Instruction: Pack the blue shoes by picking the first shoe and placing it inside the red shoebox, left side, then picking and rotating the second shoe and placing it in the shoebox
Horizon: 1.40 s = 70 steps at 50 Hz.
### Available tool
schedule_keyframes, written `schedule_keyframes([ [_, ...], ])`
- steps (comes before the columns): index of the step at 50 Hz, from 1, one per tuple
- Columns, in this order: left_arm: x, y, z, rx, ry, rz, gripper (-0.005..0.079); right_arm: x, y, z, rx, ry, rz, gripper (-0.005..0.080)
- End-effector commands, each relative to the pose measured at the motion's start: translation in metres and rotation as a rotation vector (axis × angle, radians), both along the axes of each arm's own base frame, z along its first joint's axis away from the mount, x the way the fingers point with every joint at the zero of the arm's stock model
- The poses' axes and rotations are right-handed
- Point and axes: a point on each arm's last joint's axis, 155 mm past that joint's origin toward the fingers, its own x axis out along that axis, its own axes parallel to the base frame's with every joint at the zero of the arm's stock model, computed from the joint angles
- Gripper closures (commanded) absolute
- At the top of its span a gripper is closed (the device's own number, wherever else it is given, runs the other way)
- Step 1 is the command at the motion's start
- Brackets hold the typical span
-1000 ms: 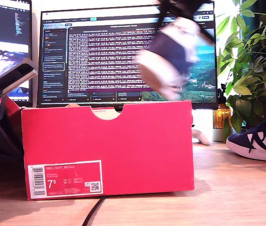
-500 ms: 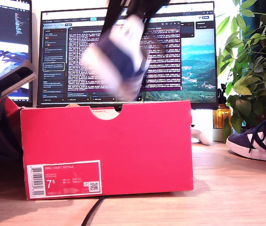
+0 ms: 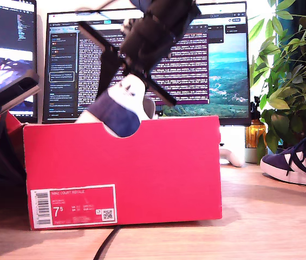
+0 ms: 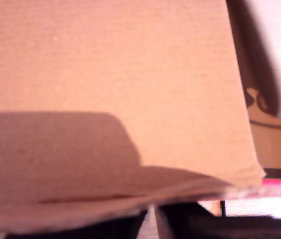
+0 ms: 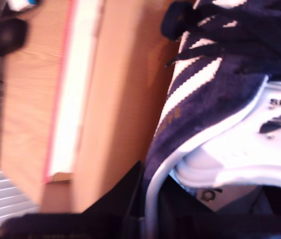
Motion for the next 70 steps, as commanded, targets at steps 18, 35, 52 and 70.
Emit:
schedule_keyframes([
  [18,0.003,-0.002,0.004,-0.001,-0.014,-0.003,0.0762,0.005,0.022,-0.002,0.029,-0.036,0.021,0.071],
  [35,-0.001,0.001,-0.001,0.017,0.006,-0.003,0.0762,0.002,0.028,0.001,0.041,-0.046,0.032,0.0451],
  [52,-0.003,0.003,-0.004,0.028,0.018,-0.003,0.0762,0.014,-0.009,0.034,-0.041,0.027,-0.009,0.0424],
  [70,-0.003,0.003,-0.004,0.028,0.018,-0.003,0.0762,0.059,-0.109,0.046,-0.151,0.176,-0.404,0.0425],
])
